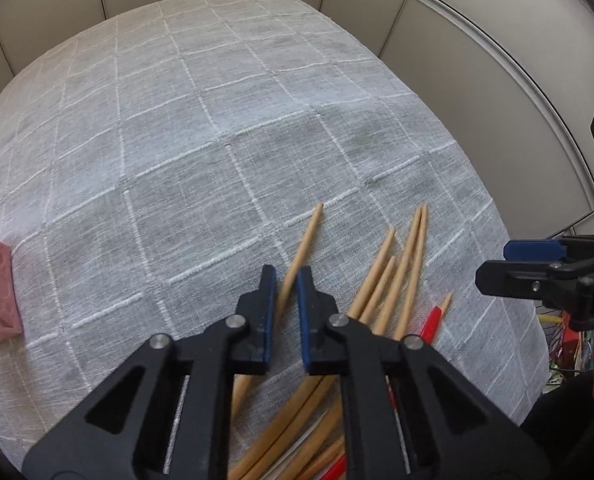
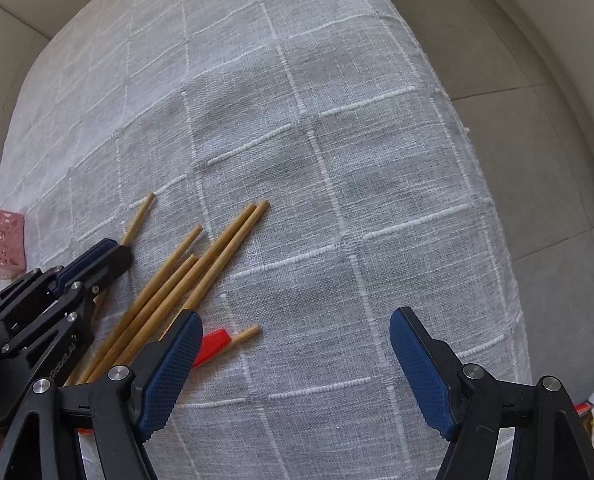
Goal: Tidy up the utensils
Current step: 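Grasp another wooden chopstick with the left gripper while the right gripper grasps one too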
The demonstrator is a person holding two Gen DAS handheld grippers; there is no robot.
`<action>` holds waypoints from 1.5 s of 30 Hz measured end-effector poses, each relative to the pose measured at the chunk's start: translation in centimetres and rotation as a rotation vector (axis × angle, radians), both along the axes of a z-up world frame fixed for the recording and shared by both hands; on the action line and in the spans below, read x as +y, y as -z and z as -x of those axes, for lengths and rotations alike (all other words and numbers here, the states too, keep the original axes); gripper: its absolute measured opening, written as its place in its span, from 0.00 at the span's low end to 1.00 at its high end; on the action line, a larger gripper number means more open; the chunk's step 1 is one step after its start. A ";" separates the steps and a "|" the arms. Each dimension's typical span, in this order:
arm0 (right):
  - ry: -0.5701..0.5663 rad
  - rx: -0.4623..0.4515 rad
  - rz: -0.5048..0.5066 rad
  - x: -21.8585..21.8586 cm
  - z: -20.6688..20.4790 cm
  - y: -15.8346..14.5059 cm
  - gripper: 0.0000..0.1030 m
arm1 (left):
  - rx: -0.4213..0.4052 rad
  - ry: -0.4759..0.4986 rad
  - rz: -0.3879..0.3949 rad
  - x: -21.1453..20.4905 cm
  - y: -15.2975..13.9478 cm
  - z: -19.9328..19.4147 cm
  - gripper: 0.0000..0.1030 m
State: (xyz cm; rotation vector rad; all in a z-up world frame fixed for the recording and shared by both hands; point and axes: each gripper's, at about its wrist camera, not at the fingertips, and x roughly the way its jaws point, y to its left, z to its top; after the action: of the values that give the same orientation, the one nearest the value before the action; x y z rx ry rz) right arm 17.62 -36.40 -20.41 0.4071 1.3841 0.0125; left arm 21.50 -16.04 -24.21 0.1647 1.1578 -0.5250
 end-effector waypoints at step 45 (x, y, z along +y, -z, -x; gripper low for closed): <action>0.032 -0.083 0.114 13.1 -8.2 1.6 0.13 | -0.063 -0.202 -0.046 10.6 -4.3 0.7 0.07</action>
State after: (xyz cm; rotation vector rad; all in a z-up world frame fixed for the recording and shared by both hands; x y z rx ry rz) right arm 25.83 -23.28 -22.04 0.3298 1.2896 -0.0746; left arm 20.78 -5.40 -19.89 0.1015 1.1113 -0.3130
